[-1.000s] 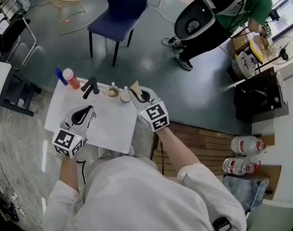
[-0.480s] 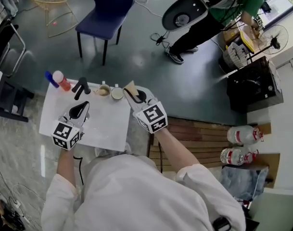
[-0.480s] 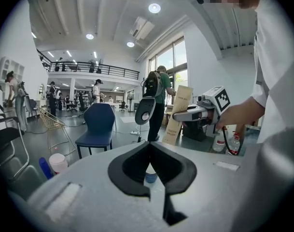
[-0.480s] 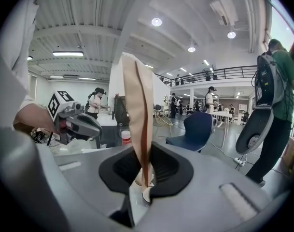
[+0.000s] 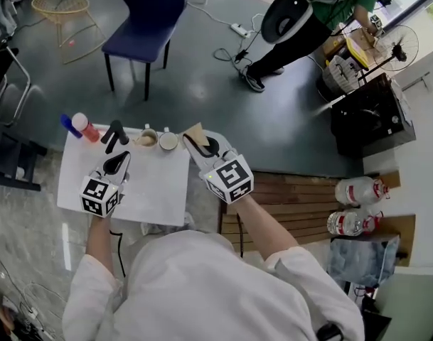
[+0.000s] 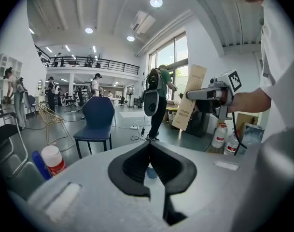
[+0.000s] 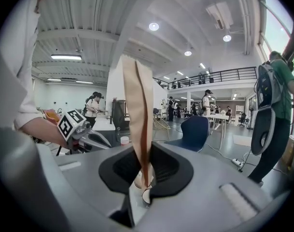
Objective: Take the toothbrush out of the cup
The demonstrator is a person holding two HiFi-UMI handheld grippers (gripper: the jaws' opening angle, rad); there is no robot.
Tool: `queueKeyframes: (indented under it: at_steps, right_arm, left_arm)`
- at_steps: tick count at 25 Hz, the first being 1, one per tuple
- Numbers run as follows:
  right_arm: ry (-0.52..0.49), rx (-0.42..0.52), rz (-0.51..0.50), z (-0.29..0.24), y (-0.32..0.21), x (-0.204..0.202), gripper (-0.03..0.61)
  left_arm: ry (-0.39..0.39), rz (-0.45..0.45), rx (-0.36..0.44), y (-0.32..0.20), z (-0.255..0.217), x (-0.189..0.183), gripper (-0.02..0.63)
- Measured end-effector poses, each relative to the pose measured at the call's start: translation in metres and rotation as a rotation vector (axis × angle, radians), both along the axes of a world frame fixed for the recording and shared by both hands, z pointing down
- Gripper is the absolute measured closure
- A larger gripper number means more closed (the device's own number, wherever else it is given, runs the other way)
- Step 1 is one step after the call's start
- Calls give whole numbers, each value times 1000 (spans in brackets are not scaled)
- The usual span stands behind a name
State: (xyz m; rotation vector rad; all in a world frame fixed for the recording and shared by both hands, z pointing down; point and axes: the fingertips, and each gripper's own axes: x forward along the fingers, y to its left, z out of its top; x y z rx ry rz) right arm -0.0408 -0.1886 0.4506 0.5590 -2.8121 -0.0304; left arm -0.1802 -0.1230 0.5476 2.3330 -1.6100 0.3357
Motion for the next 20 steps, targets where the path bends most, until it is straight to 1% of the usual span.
queueKeyframes:
  at_steps: [10,20]
  right_arm:
    - [-13,12,32,-16,4,15,540]
    - [-30,-3,36,-32,14,22,540]
  left_arm:
    - [-8,12,-36,-19,30,-2,598]
    - [-7,22,-64,-30,45,-1,598]
